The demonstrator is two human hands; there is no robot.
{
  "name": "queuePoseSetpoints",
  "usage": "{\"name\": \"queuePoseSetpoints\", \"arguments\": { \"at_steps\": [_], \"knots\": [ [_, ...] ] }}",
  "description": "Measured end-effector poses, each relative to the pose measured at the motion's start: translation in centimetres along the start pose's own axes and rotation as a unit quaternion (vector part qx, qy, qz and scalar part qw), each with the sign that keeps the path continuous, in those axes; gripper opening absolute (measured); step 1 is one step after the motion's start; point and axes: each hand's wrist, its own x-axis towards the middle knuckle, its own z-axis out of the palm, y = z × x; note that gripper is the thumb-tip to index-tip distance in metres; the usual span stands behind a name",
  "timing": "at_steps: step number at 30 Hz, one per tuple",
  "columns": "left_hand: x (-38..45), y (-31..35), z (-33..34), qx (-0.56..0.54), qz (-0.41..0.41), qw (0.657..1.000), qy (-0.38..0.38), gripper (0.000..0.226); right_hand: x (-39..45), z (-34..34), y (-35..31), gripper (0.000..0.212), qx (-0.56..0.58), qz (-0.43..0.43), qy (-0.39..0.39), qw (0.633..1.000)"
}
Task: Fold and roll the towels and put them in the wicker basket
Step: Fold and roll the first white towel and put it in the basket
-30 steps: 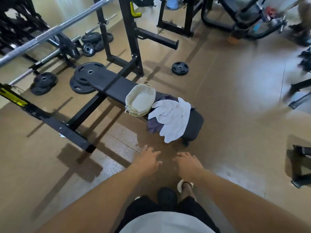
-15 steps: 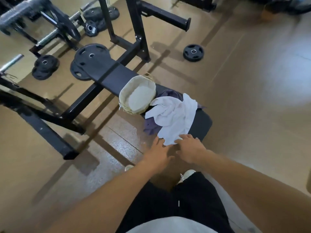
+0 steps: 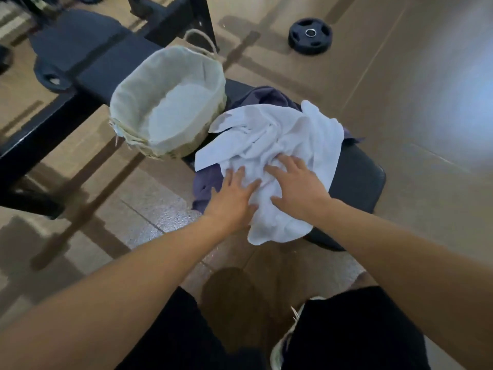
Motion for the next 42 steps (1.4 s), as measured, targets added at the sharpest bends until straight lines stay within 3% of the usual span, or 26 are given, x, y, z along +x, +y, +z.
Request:
{"name": "queuePoseSetpoints", "arguments": {
  "at_steps": [5, 14, 27, 33, 37, 42],
  "knots": [
    [1.8, 0.8, 2.7, -0.002, -0.012, 0.996, 0.094, 0.052, 1.4, 2.7, 0.2, 0.075, -0.019, -0.021, 0.086, 0.996],
    [0.4, 0.0, 3.6, 0.004, 0.007, 0.993, 0.118, 0.059, 0.0, 4.1, 0.6, 0.075, 0.018, -0.021, 0.136, 0.99],
    [-0.6, -3.1, 1.0, -0.047, 0.069, 0.996, 0.044, 0.084, -0.9, 3.7, -0.7, 0.071, 0.058, 0.049, 0.074, 0.994],
    [0.5, -3.2, -0.3, -0.062, 0.069, 0.995, -0.025, 0.088, 1.1, 0.8, -2.3, 0.067, 0.033, 0.063, 0.019, 0.997],
    [1.1, -2.9, -1.7, -0.078, 0.067, 0.994, -0.043, 0.076, 2.1, -0.7, -2.4, 0.062, 0.058, 0.083, -0.005, 0.995],
    [2.0, -3.3, -4.0, -0.1, 0.047, 0.993, -0.035, 0.046, 3.4, -2.5, -2.9, 0.048, 0.012, 0.101, -0.001, 0.995]
  ]
}}
